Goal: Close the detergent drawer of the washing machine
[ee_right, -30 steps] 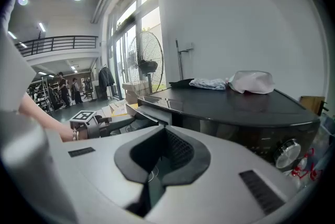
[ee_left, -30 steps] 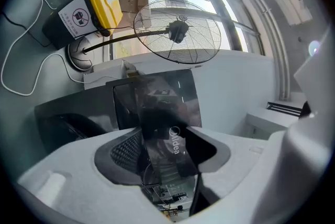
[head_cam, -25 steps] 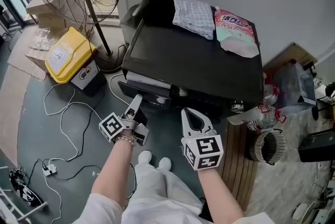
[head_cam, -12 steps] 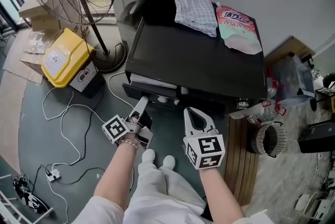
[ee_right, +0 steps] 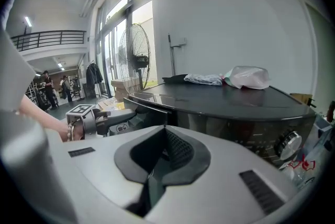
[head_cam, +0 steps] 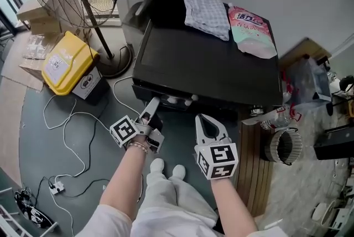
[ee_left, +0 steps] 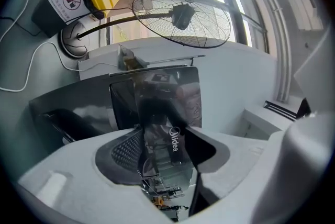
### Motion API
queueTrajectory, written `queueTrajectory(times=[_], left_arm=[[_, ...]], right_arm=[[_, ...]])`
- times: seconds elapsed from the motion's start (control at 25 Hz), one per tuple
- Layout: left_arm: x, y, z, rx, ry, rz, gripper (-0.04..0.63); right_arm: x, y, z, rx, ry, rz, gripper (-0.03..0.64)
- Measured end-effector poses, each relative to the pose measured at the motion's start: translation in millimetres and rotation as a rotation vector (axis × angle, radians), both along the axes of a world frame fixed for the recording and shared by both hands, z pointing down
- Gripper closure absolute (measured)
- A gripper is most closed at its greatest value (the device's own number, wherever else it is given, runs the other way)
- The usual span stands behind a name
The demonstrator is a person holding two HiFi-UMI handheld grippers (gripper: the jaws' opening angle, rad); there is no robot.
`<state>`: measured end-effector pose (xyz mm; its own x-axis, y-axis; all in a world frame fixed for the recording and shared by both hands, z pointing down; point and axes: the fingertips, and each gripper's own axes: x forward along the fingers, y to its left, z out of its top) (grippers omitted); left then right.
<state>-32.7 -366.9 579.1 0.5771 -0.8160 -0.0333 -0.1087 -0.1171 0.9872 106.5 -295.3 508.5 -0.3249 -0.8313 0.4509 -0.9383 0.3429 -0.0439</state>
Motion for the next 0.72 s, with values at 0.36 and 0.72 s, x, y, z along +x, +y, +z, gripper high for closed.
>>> queueTrajectory(times=[0.36, 0.72], left_arm=[[2.5, -9.2, -4.6, 0.040, 0.025, -0.005, 0.344], [3.1, -12.0, -2.7, 0.051, 0.034, -0.016, 0.338]], right_arm=[[4.8, -6.0, 5.8, -0.009, -0.004, 0.007, 0.617], [8.5, -10.7, 9.5, -0.015, -0.002, 0.001, 0.617]])
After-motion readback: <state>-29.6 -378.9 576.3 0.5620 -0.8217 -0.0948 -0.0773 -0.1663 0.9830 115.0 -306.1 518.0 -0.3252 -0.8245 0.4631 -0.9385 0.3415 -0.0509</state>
